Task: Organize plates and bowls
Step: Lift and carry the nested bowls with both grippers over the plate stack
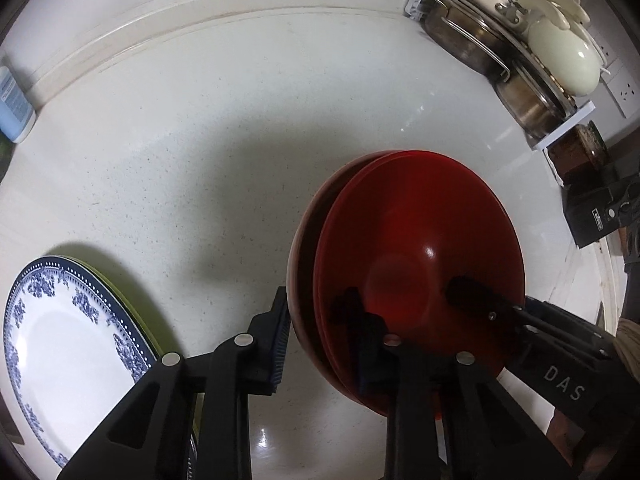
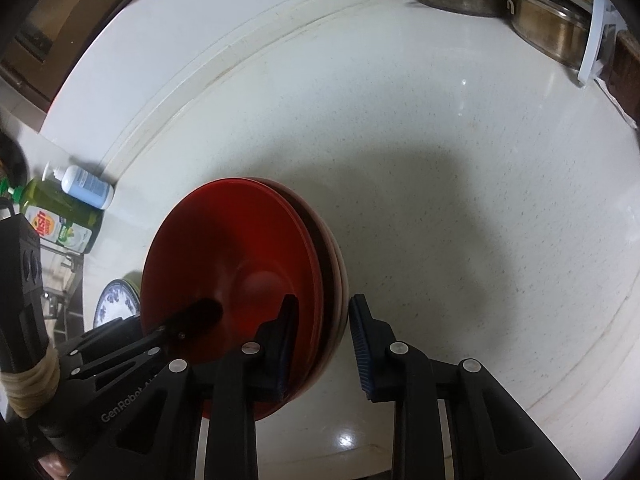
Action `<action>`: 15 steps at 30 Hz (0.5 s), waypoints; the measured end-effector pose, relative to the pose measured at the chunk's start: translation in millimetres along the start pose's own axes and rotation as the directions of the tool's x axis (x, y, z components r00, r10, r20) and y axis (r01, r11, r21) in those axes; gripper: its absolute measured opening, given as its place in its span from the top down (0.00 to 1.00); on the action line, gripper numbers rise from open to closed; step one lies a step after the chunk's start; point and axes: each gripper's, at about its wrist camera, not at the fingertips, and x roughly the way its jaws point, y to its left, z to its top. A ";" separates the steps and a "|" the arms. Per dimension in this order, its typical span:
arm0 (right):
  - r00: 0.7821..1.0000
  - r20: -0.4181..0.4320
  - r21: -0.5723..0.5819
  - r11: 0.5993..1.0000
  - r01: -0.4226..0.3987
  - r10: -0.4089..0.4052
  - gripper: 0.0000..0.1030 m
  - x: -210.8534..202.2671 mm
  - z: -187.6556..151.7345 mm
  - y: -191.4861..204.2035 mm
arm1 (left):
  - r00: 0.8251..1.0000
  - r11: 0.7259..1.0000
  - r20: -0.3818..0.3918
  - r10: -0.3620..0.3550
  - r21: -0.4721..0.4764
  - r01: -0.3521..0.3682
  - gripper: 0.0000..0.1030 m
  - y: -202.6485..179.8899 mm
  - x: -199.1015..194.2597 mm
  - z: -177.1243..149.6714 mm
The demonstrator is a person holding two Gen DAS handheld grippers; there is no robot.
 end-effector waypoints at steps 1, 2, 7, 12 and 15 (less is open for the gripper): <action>1.000 -0.010 0.008 1.000 -0.001 0.001 0.74 1.3 0.5 -1.2 | 1.000 1.000 -0.001 0.002 -0.004 -0.002 0.74 0.2 0.4 0.4; 1.000 -0.016 0.012 1.000 0.001 -0.001 0.75 2.2 1.5 -2.7 | 1.000 1.000 0.000 0.003 -0.006 -0.003 0.74 0.4 0.6 0.7; 0.999 -0.019 0.016 1.000 0.027 -0.026 0.78 3.9 2.3 0.6 | 1.000 1.000 0.005 0.019 -0.007 -0.019 0.75 -1.0 0.2 1.0; 0.999 -0.032 0.031 0.999 0.026 -0.025 0.79 3.7 0.8 0.3 | 1.000 1.000 0.002 0.016 -0.019 -0.016 0.75 2.7 -4.5 -1.4; 0.999 -0.029 0.024 0.999 0.029 -0.029 0.79 -0.8 -0.6 3.9 | 1.000 0.999 0.012 0.012 -0.030 -0.012 0.75 6.9 -11.4 -3.9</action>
